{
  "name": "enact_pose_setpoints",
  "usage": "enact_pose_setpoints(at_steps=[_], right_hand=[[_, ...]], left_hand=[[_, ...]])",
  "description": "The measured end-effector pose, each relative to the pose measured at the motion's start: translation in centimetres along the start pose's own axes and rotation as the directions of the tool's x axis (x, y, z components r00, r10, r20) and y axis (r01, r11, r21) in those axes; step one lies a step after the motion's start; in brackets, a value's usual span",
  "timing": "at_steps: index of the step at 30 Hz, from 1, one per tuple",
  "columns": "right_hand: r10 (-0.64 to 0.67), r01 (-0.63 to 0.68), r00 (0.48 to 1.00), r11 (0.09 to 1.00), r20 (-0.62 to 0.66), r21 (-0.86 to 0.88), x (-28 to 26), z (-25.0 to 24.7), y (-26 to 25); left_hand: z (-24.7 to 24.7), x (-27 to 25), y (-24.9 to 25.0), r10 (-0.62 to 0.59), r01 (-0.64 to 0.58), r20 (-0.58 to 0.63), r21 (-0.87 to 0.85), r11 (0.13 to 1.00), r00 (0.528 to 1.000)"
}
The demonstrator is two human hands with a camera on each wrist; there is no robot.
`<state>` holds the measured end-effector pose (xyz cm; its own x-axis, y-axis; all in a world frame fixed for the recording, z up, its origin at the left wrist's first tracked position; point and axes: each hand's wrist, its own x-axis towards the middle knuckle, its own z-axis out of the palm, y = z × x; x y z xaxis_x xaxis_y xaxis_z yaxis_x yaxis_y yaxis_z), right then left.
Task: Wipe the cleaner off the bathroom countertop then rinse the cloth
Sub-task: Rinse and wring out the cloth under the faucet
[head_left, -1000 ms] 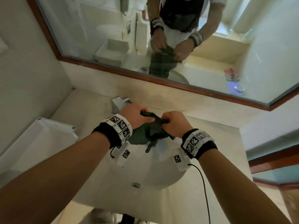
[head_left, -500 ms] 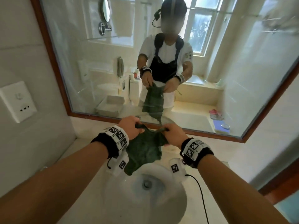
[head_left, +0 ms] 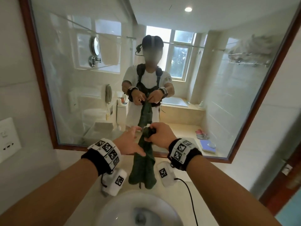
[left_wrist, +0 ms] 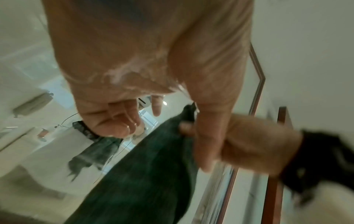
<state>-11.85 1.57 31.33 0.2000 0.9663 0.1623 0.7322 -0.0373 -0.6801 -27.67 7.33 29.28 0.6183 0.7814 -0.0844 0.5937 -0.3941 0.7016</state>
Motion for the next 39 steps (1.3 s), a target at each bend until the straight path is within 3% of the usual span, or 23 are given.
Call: enact_pose_setpoints(at_steps=[2, 6, 10, 13, 15, 18, 22, 27, 32, 35, 37, 39], right_hand=[[0.006, -0.003, 1.0, 0.997, -0.029, 0.078, 0.5, -0.6, -1.0], [0.019, -0.004, 0.997, 0.981, -0.077, 0.193, 0.7, -1.1, -1.3], [0.088, -0.054, 0.993, 0.939, -0.085, 0.341, -1.0, -2.7, 1.8], [0.144, -0.131, 0.988, 0.975, -0.057, 0.182, -2.6, -3.1, 5.4], [0.206, -0.216, 0.976, 0.954, 0.067, 0.207, -3.4, -2.3, 7.2], [0.173, -0.242, 0.961, 0.902, 0.215, 0.358, -3.9, 0.1, 7.9], [0.066, -0.139, 0.972, 0.935, 0.225, 0.326, -4.1, 3.6, 6.6], [0.047, -0.105, 0.979, 0.95, 0.198, 0.295, -4.5, 6.4, 6.8], [0.194, -0.222, 0.975, 0.809, 0.11, 0.544, -4.9, 7.4, 6.2], [0.27, -0.262, 0.957, 0.633, 0.11, 0.728, -4.5, 6.5, 6.3], [0.257, -0.245, 0.958, 0.516, 0.124, 0.821, -4.2, 5.9, 6.3], [0.238, -0.245, 0.959, 0.417, 0.155, 0.875, -4.2, 5.8, 5.6]], left_hand=[[1.5, 0.3, -1.0, -0.006, 0.006, 0.037, 0.015, 1.0, 0.999], [4.0, 1.5, -2.0, -0.031, 0.026, -0.097, -0.053, 0.998, 0.995], [3.2, 1.0, -1.4, -0.017, -0.008, -0.155, -0.159, 0.987, 0.988], [2.4, 0.6, -0.6, 0.008, -0.039, -0.222, -0.139, 0.99, 0.975], [2.5, 0.6, 0.0, 0.003, -0.043, -0.256, -0.153, 0.987, 0.967], [3.1, 0.4, 1.0, -0.012, -0.045, -0.241, -0.229, 0.972, 0.971], [4.3, 0.3, 2.3, 0.047, -0.079, -0.22, -0.137, 0.987, 0.974], [4.2, 0.0, 3.0, 0.073, -0.11, -0.14, -0.276, 0.955, 0.987], [4.8, -0.6, 2.0, -0.013, -0.106, -0.201, -0.568, 0.816, 0.98], [4.7, -0.5, 0.2, -0.15, -0.077, -0.275, -0.668, 0.74, 0.95], [5.3, -0.8, -1.2, -0.175, -0.039, -0.281, -0.619, 0.784, 0.944], [6.7, -1.0, -2.1, -0.11, -0.041, -0.297, -0.459, 0.888, 0.948]])
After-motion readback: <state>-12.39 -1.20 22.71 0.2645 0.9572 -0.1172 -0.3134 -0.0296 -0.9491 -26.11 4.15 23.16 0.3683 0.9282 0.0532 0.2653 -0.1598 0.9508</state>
